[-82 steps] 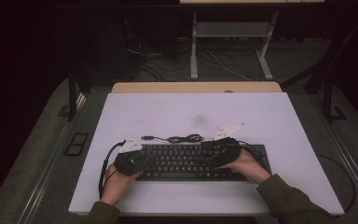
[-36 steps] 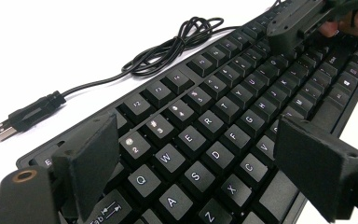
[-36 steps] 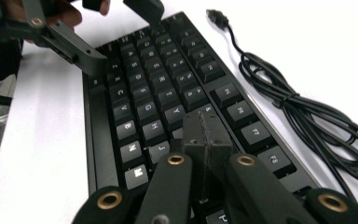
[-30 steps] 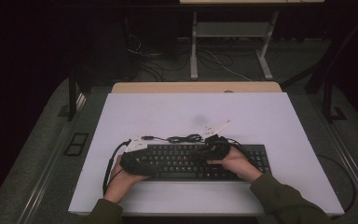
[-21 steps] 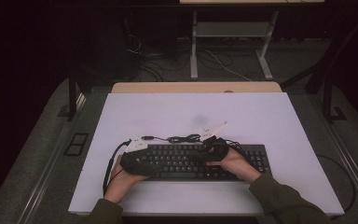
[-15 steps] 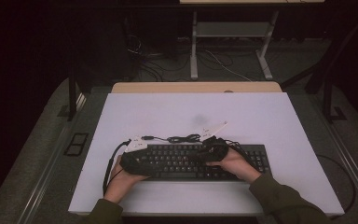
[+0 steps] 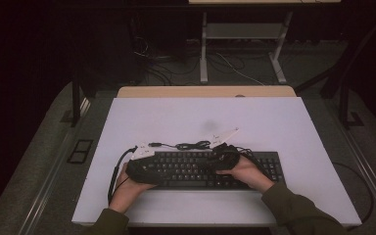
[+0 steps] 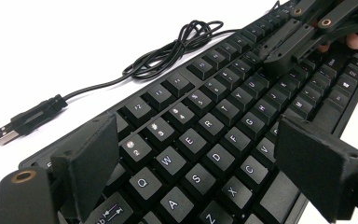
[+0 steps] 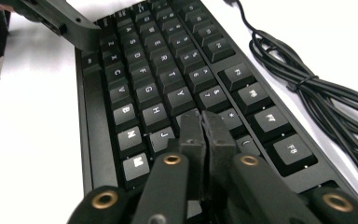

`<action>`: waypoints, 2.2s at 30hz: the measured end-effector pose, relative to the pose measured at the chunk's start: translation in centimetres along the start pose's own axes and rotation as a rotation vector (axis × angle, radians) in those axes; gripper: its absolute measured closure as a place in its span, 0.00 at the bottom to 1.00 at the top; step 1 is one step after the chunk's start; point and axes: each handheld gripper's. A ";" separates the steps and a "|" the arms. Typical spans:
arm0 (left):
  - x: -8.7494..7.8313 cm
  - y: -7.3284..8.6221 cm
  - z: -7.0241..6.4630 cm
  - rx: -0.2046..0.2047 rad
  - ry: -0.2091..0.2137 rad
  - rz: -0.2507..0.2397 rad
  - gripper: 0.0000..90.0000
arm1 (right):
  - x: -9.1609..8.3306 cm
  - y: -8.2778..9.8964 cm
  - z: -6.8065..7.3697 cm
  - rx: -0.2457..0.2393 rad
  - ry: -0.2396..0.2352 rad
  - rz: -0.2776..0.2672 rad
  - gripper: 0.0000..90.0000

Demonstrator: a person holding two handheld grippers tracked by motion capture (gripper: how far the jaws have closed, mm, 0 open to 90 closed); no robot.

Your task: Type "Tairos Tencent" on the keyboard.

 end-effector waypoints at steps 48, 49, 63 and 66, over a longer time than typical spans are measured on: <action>0.8 -0.8 0.4 -0.007 0.032 -0.007 0.85 | -2.8 0.8 -0.5 0.071 0.109 -0.108 0.34; 0.8 -0.9 0.4 -0.005 0.036 -0.006 0.87 | -2.9 0.9 -0.5 0.072 0.111 -0.109 0.34; 2.1 -1.2 0.1 0.001 0.090 0.025 0.99 | -4.0 1.4 -0.6 0.084 0.144 -0.120 0.33; 2.4 -1.2 0.1 0.007 0.097 0.035 0.99 | -4.2 1.5 -0.6 0.090 0.148 -0.121 0.33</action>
Point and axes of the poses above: each handheld gripper's, and its own axes: x roughly forward along the jaws, y roughly out of its underside, z roughly to its left, and after that the axes turned 8 degrees about -z, right-handed
